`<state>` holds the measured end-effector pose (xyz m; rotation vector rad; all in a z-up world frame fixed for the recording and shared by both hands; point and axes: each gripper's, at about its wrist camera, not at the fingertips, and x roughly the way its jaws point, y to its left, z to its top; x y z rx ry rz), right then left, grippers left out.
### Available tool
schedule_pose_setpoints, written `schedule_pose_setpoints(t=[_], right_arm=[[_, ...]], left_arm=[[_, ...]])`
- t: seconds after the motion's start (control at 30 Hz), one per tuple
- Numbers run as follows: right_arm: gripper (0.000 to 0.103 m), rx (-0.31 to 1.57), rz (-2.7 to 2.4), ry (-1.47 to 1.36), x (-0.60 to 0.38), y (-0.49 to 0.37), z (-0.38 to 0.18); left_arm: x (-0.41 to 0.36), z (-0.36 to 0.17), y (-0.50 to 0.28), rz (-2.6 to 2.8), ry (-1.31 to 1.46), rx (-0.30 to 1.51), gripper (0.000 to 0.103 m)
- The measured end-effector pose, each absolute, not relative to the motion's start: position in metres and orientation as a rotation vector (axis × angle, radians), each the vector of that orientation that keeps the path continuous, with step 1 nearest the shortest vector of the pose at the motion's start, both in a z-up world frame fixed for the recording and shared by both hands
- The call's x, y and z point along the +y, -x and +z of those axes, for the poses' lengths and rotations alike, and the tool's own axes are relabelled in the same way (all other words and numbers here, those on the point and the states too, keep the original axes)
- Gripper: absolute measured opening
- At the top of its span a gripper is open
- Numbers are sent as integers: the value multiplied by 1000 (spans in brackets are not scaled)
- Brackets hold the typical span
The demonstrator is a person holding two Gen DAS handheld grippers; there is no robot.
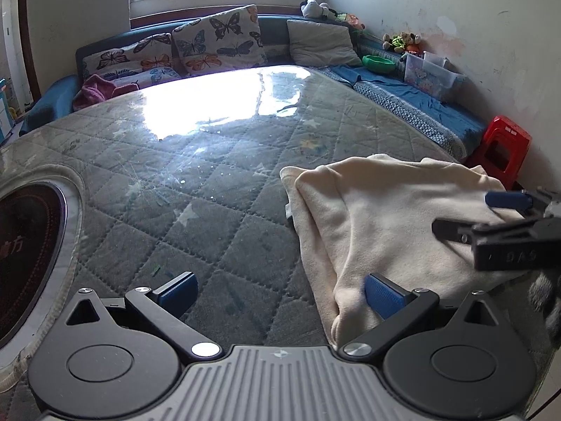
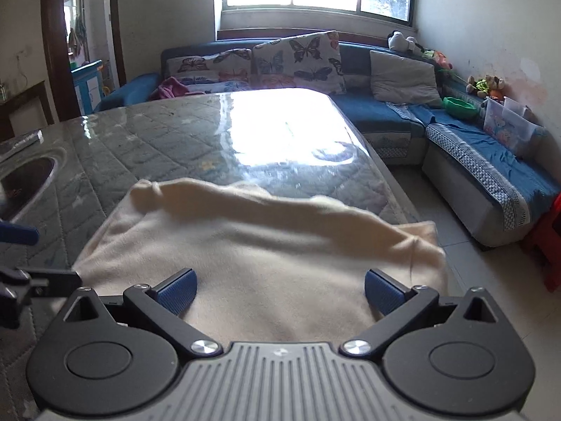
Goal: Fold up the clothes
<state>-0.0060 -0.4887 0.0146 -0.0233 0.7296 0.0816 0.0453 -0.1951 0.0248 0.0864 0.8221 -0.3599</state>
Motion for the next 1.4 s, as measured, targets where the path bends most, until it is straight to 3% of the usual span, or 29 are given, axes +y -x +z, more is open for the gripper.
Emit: schedule_pose_setpoints(t=[0.47,1.4], right_arm=[[103,813,37,-3,-499,-70,8],[103,806,87,118,-457,-91,12]], left_arm=[[-195,19,-52,-380,-79,853,103],[-196,16,-53,-413,-89,845,103]])
